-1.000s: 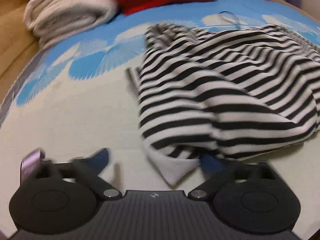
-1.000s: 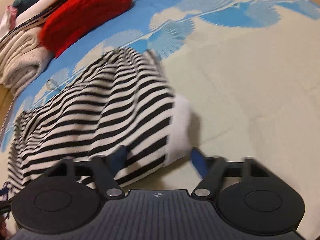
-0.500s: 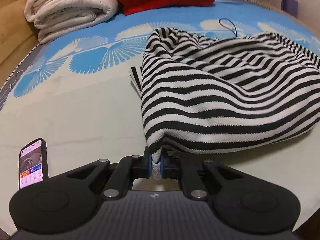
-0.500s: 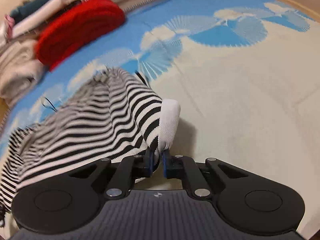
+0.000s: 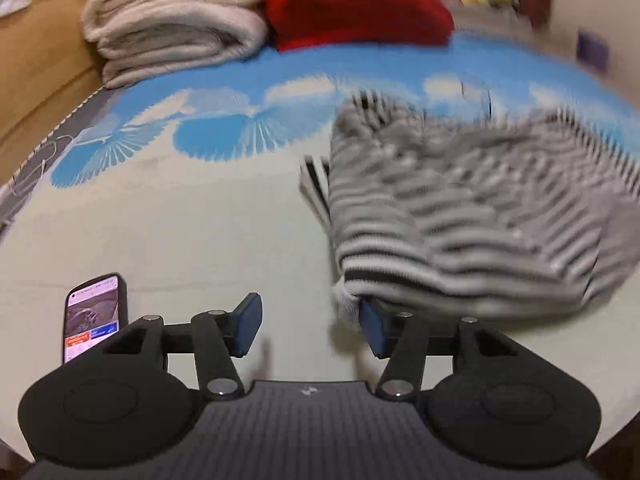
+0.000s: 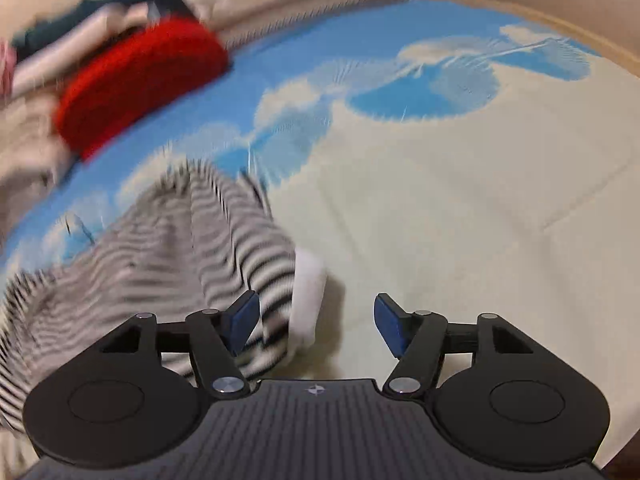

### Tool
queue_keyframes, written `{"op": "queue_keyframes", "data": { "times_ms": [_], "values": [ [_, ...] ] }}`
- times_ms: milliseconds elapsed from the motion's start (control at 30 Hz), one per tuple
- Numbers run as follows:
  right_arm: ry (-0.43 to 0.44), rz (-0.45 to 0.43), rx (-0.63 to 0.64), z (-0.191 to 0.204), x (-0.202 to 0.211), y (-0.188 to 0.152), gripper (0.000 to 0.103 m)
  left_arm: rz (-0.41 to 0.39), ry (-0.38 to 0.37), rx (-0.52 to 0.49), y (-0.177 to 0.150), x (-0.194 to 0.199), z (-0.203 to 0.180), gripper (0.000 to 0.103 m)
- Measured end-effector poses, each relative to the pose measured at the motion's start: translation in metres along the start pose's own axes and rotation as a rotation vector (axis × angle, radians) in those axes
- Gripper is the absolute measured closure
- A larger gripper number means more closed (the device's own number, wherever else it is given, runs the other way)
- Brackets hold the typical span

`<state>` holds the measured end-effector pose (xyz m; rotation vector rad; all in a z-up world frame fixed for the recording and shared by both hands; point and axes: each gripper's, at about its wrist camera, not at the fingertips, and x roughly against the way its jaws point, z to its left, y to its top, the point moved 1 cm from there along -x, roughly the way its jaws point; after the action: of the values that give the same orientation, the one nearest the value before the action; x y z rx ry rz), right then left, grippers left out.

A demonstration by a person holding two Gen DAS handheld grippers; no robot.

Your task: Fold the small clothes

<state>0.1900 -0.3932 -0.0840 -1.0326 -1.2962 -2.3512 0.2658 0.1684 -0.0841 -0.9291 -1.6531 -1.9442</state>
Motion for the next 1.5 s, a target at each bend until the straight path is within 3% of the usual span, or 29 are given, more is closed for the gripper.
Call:
{"op": "queue_keyframes", "data": {
  "times_ms": [67, 133, 267, 333, 433, 567, 667, 733, 767, 800, 833, 933, 1067, 1200, 1267, 1367, 1500],
  "values": [
    [0.012, 0.009, -0.036, -0.003, 0.0, 0.002, 0.037, -0.048, 0.011, 0.043, 0.009, 0.006, 0.002, 0.034],
    [0.026, 0.052, -0.119, -0.008, -0.004, -0.001, 0.037, -0.081, 0.043, 0.091, 0.017, 0.011, 0.003, 0.018],
    [0.132, 0.163, -0.314, -0.018, -0.013, -0.012, 0.033, -0.048, 0.118, 0.298, 0.022, 0.012, 0.021, 0.012],
    [0.168, 0.191, -0.384, -0.02, -0.018, -0.015, 0.028, -0.035, 0.071, 0.4, 0.021, 0.012, 0.03, 0.012],
    [0.145, 0.217, -0.474, -0.021, -0.028, -0.02, 0.024, -0.01, -0.033, 0.488, 0.018, 0.011, 0.028, 0.012],
    [0.164, 0.274, -0.584, -0.016, -0.051, -0.027, 0.023, 0.048, -0.223, 0.576, 0.01, 0.001, -0.001, 0.012],
    [0.194, 0.267, -0.595, -0.004, -0.064, -0.027, 0.019, 0.14, -0.29, 0.645, 0.001, -0.018, -0.019, 0.012],
    [0.21, 0.239, -0.593, 0.001, -0.07, -0.024, 0.021, 0.186, -0.275, 0.676, 0.0, -0.032, -0.022, 0.016],
    [0.2, 0.234, -0.587, 0.002, -0.072, -0.022, 0.04, 0.192, -0.231, 0.688, 0.001, -0.038, -0.022, 0.024],
    [0.163, 0.227, -0.566, 0.002, -0.076, -0.021, 0.084, 0.191, -0.183, 0.695, 0.002, -0.041, -0.023, 0.045],
    [0.152, 0.225, -0.563, 0.001, -0.081, -0.021, 0.087, 0.196, -0.158, 0.707, 0.002, -0.046, -0.022, 0.061],
    [0.141, 0.188, -0.592, -0.004, -0.074, -0.024, 0.089, 0.192, -0.119, 0.756, 0.005, -0.053, -0.025, 0.075],
    [0.134, 0.16, -0.685, -0.033, -0.055, -0.02, 0.09, 0.178, -0.12, 0.684, 0.018, -0.059, -0.05, 0.075],
    [0.079, 0.068, -0.734, -0.079, -0.03, -0.004, 0.09, 0.211, -0.27, 0.666, 0.025, -0.07, -0.075, 0.075],
    [0.03, 0.087, -0.752, -0.099, -0.031, -0.004, 0.09, 0.231, -0.313, 0.626, 0.027, -0.074, -0.09, 0.074],
    [0.017, 0.124, -0.767, -0.111, -0.036, -0.009, 0.09, 0.236, -0.291, 0.584, 0.028, -0.075, -0.102, 0.07],
    [-0.015, 0.113, -0.716, -0.102, -0.036, -0.009, 0.089, 0.249, -0.278, 0.649, 0.018, -0.067, -0.091, 0.058]
  ]
}}
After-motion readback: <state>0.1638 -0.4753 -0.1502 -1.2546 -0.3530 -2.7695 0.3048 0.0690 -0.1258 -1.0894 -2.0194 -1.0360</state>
